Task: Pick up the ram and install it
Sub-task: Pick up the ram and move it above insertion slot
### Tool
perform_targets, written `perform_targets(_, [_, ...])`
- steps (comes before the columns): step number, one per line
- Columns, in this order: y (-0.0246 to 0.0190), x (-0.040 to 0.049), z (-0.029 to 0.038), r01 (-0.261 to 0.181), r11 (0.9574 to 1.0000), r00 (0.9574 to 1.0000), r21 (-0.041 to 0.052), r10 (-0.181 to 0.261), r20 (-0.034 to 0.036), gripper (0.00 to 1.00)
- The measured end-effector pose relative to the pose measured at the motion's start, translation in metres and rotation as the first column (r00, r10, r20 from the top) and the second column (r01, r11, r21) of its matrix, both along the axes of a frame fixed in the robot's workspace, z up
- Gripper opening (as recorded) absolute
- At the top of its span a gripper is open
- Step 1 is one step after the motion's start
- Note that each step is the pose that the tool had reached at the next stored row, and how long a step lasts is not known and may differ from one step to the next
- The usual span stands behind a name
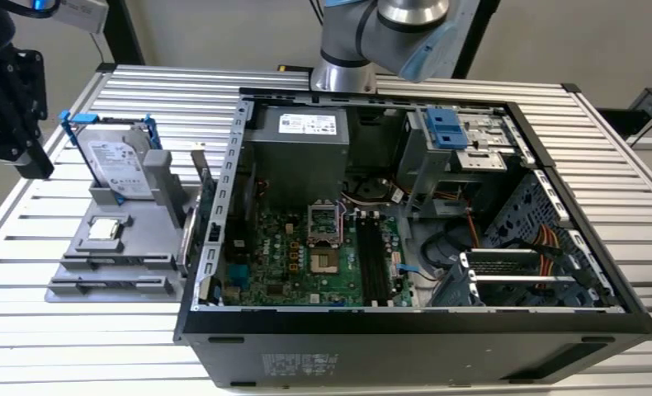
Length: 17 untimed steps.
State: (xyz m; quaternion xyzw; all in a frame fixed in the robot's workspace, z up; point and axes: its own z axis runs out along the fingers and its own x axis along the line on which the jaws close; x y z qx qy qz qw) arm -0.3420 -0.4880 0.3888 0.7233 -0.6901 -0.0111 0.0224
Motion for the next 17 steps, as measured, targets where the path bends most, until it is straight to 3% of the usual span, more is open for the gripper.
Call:
perform_targets(5, [0.0000,0.0000,0.0000,-0.053,0.9986,0.9986,0.0000,0.053,0.0000,0.00])
perform_targets(16, [0.0000,0.0000,-0.0001,-0.114,0.9935,0.9935,0.0000,0.114,0.0000,0.00])
perform_targets(17, [0.0001,0.0000,-0.0001,-0.119,0.9928,0.9928,0.0001,0.119,0.0000,1.00])
